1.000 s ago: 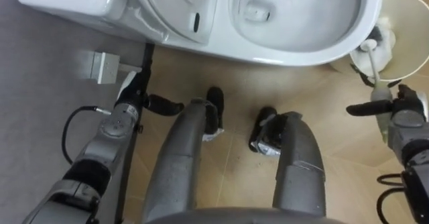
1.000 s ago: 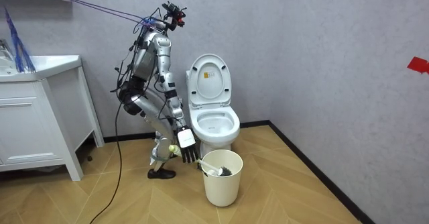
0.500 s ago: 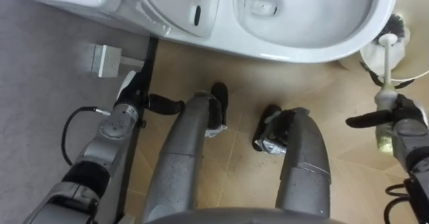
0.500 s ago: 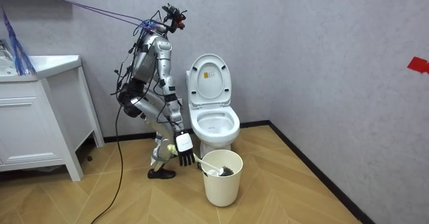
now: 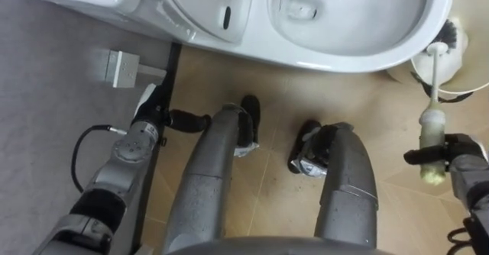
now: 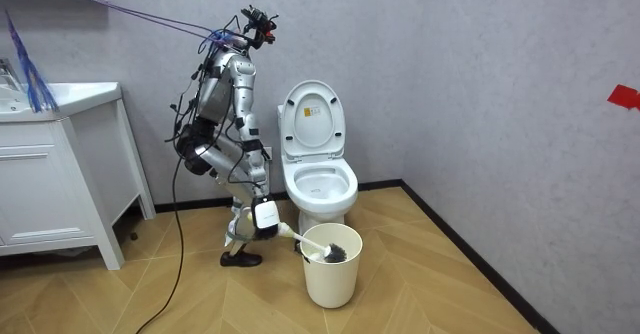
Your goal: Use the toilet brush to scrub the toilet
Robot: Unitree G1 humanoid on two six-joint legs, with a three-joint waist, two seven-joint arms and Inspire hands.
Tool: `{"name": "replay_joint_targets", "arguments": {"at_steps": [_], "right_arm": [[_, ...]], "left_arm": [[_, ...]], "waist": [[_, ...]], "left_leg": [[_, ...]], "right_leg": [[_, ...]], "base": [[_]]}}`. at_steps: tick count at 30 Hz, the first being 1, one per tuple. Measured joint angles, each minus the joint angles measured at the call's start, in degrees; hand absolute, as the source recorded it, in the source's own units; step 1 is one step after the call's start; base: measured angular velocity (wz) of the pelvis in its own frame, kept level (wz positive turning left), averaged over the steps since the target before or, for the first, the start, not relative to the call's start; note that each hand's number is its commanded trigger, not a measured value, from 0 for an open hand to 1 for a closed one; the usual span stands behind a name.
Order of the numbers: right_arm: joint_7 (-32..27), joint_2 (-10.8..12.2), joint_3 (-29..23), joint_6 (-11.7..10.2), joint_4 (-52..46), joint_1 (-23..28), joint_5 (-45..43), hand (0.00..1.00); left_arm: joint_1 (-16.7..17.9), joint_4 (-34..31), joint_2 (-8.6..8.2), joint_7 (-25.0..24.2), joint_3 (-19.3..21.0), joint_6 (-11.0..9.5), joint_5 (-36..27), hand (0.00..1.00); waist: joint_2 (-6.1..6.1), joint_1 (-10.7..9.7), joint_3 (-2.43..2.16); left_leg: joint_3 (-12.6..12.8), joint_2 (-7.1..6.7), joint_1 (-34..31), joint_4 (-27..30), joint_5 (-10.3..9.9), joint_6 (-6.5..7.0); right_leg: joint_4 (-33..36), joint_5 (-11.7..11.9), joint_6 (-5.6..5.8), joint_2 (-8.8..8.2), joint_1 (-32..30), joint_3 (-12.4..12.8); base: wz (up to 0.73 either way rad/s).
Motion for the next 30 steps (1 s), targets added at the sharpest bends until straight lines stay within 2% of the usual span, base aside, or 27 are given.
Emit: {"name": "replay_joint_targets", "arguments": {"at_steps": [11, 16, 21, 26, 30], "right_arm": [[-3.4, 1.0, -0.2, -0.1, 0.0, -0.2, 0.4, 1.0], [-2.6, 1.1, -0.6, 0.0, 0.0, 0.6, 0.5, 1.0], [-1.3, 1.5, -0.6, 0.0, 0.2, 2.2, 4.0, 1.0], [-1.0, 3.4, -2.6, 0.1, 1.9, 3.0, 6.4, 1.0], [-1.0, 5.4, -3.5, 0.0, 1.9, 3.6, 7.2, 1.0]], "left_arm": [[1.7, 0.0, 0.0, -0.3, -0.1, 0.4, -0.8, 0.0], [4.4, -2.7, 0.15, -0.9, 0.0, 1.1, -0.7, 0.0], [5.4, -2.9, -0.07, -0.8, 0.0, 1.7, -0.5, 0.0], [5.9, -2.7, 0.01, -0.8, 0.0, 1.7, -0.6, 0.0], [6.7, -1.8, 0.05, -0.8, 0.1, 1.6, -0.6, 0.0]], "waist": [[0.0, -0.4, -0.41], [0.17, -0.3, -0.61], [0.23, -0.2, -0.81], [-0.03, -1.0, -0.74], [-0.54, -2.9, -0.75]], "left_leg": [[0.0, -0.16, 3.4, -1.2, 0.2, 0.01], [-0.4, 0.22, 6.9, -3.6, 0.6, -0.23], [-0.3, 0.69, 11.2, -8.0, 1.6, -0.42], [0.4, 0.72, 17.5, -12.1, 2.0, -0.56], [0.1, 0.64, 23.0, -15.4, 2.1, -0.77]], "right_leg": [[-0.8, 0.0, 0.07, -0.09, 3.3, 0.0], [-4.1, 0.9, 0.42, 0.94, 6.9, -0.4], [-8.9, 2.7, 0.81, 2.07, 11.0, -0.3], [-13.1, 3.3, 1.27, 2.67, 17.0, -0.3], [-17.1, 3.7, 1.63, 3.31, 22.9, -0.9]], "base": [[0.0], [-0.06], [-0.09], [-0.03], [0.02]]}}
